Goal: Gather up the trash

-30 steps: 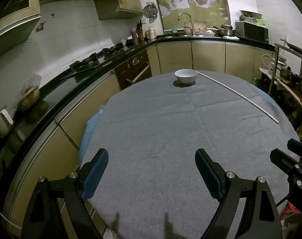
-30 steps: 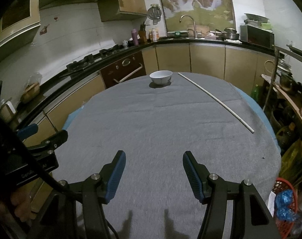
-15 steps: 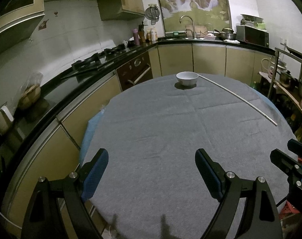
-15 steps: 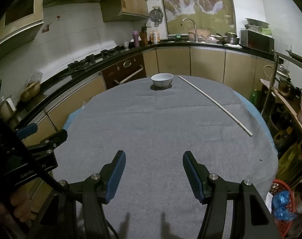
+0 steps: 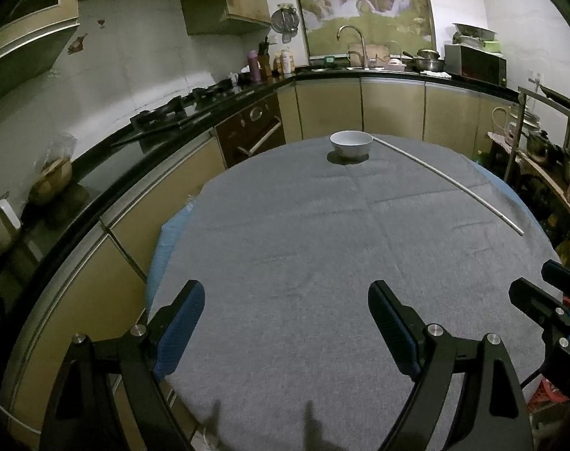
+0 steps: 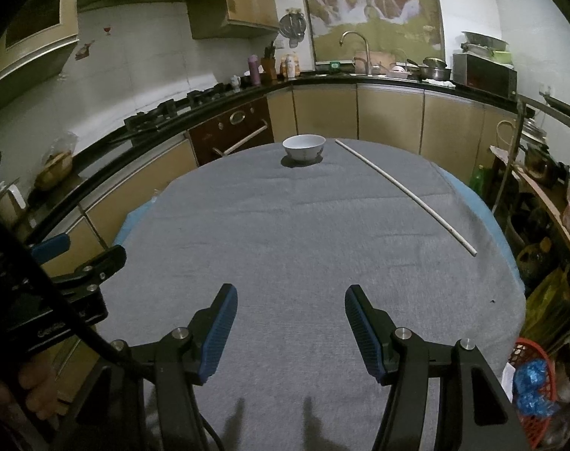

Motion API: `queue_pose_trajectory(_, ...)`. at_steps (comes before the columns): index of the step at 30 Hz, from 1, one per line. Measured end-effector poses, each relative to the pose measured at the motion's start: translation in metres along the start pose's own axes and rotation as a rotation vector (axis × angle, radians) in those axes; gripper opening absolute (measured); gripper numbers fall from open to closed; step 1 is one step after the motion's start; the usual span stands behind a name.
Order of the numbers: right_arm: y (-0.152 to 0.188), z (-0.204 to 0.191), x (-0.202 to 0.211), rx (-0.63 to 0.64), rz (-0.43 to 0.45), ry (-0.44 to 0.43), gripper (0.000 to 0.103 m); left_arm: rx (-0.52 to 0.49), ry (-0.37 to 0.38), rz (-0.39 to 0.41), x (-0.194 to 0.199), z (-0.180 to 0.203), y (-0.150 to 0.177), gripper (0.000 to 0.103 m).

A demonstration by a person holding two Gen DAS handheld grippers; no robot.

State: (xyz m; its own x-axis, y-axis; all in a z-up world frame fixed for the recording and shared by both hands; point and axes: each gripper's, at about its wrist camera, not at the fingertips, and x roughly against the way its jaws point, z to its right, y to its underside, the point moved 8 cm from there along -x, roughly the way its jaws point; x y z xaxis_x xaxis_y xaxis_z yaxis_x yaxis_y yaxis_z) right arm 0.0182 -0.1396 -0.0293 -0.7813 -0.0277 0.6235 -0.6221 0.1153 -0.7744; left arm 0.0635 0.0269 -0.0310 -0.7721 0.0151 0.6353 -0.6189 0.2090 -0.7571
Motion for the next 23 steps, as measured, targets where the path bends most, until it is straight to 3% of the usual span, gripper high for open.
queue_pose_trajectory(23,-0.004,0.009,-0.018,-0.023,-0.02,0.006,0.063,0.0,0.014,-0.004,-0.013,0.003,-0.003,0.089)
